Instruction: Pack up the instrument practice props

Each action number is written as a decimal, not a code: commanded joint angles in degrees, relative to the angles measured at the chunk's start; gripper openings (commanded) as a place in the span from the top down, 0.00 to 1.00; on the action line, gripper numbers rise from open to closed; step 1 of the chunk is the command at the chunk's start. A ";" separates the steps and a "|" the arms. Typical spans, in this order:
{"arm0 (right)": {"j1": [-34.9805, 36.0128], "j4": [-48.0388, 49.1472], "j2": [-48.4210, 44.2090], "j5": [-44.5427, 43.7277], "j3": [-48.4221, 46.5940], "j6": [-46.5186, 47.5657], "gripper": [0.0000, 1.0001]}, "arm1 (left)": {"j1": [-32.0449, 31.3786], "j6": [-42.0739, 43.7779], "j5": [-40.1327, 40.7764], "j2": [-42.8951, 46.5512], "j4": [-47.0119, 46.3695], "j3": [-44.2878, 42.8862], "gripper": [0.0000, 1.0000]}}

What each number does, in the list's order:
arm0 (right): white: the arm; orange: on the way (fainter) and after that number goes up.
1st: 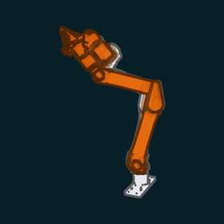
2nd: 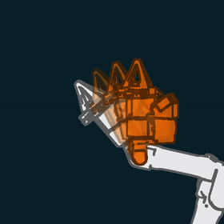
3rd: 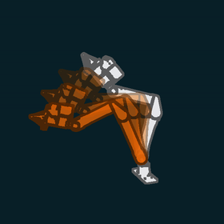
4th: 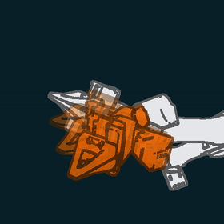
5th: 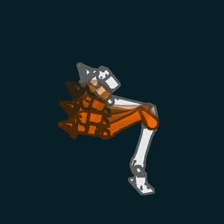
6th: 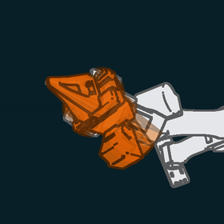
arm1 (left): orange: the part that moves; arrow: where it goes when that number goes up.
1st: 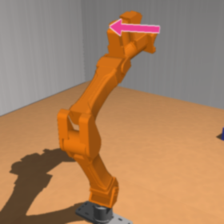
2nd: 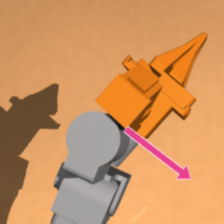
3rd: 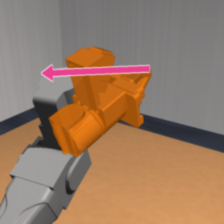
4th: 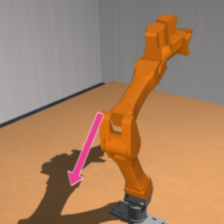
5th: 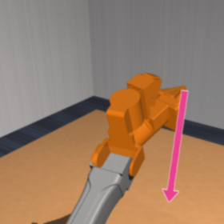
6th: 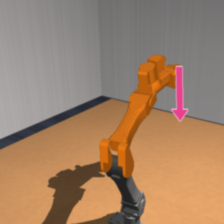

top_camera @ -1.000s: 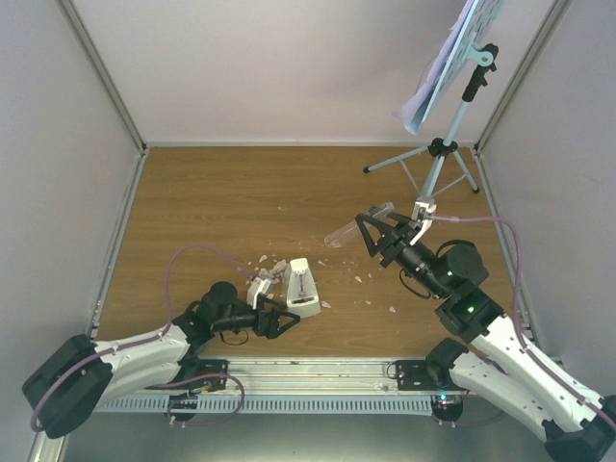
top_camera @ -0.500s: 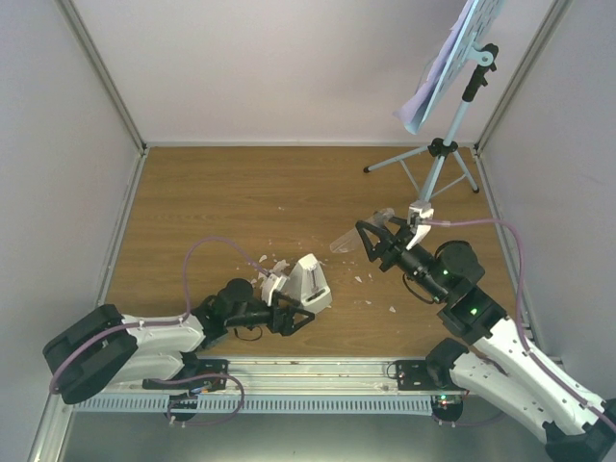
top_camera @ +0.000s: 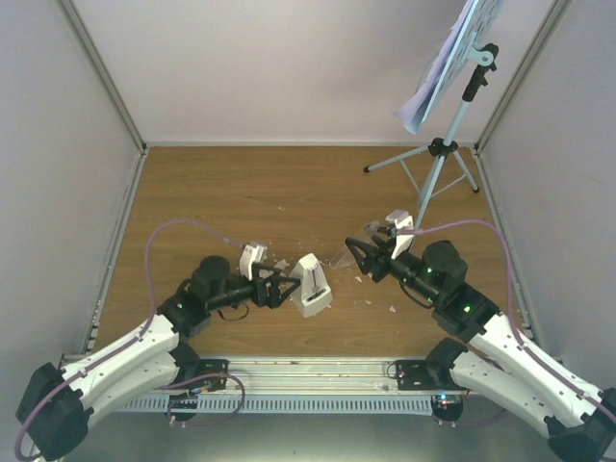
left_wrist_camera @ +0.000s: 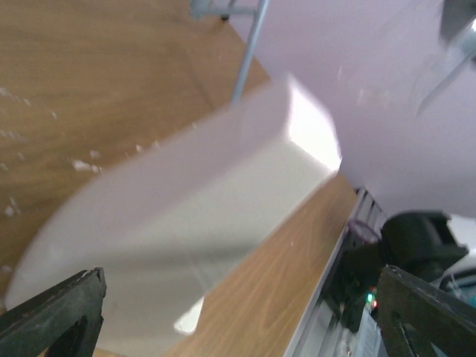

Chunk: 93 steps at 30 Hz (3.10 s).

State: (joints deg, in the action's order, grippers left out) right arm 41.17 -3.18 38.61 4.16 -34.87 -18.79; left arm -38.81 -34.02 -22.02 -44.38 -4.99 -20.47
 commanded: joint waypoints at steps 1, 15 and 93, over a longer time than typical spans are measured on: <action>7.11 -1.33 -1.06 -6.13 3.42 3.23 0.44 | 6.74 9.13 -8.15 -4.24 12.14 -9.82 0.01; 29.14 10.64 2.79 -28.20 12.72 4.23 0.45 | 12.73 25.32 -30.48 -23.96 15.07 -28.22 0.04; 23.26 45.17 25.30 -18.08 20.26 15.35 0.47 | 12.44 29.49 -38.67 -38.13 13.04 -31.21 0.54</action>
State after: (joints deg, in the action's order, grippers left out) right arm 64.62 38.00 63.18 -14.44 -16.23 -1.39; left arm -26.46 -6.28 -61.54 -81.82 7.79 -50.50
